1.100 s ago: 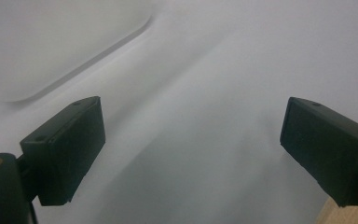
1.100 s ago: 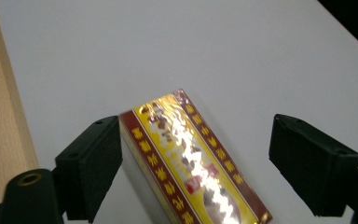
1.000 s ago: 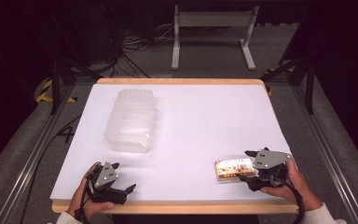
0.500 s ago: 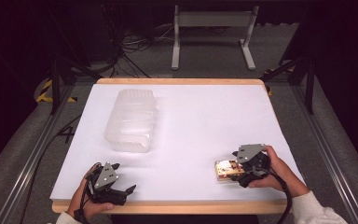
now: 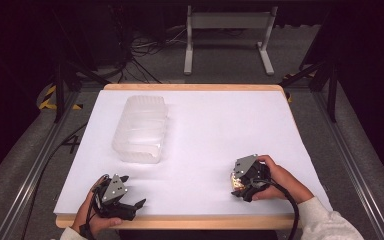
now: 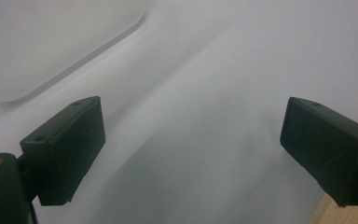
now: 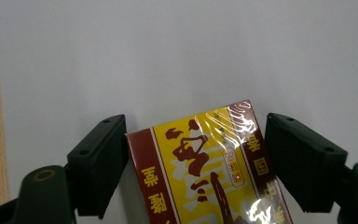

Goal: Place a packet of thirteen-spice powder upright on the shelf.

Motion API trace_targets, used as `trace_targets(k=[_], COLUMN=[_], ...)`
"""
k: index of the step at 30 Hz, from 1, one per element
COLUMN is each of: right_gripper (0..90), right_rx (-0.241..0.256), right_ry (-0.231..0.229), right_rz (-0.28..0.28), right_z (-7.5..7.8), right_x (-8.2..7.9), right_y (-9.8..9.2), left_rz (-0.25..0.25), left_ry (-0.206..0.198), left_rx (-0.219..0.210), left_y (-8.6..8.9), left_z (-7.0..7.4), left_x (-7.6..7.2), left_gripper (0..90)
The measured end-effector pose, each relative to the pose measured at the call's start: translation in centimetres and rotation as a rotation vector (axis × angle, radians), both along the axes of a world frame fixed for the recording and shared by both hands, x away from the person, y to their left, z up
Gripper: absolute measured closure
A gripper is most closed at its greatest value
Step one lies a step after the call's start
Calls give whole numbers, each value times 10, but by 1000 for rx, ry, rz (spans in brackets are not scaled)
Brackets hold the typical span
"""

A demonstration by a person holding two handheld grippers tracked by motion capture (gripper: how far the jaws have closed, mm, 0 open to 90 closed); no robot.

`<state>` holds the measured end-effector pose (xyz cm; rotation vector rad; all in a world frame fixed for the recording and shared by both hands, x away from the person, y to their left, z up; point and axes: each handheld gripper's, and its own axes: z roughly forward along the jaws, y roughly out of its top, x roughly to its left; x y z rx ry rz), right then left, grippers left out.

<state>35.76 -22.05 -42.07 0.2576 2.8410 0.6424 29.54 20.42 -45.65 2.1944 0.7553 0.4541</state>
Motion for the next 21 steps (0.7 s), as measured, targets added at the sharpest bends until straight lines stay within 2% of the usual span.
trace_targets(k=[6,12,17,21], right_gripper=[249,243,244,271], right_rx=[11,24,37,40], right_ry=[26,47,85,63], right_rz=[11,-9,-12,0], right_z=[0,2,2,4], right_x=[4,7,10,8], right_y=[1,-3,-8,-9], left_rz=[-4,-8,-9,-10], left_ry=[0,1,3,5], left_rx=[3,8,9,12], left_y=[-1,-1,-2,-2], left_z=[0,0,-1,-1], left_x=[0,0,1,1], left_gripper=[72,72,72,72])
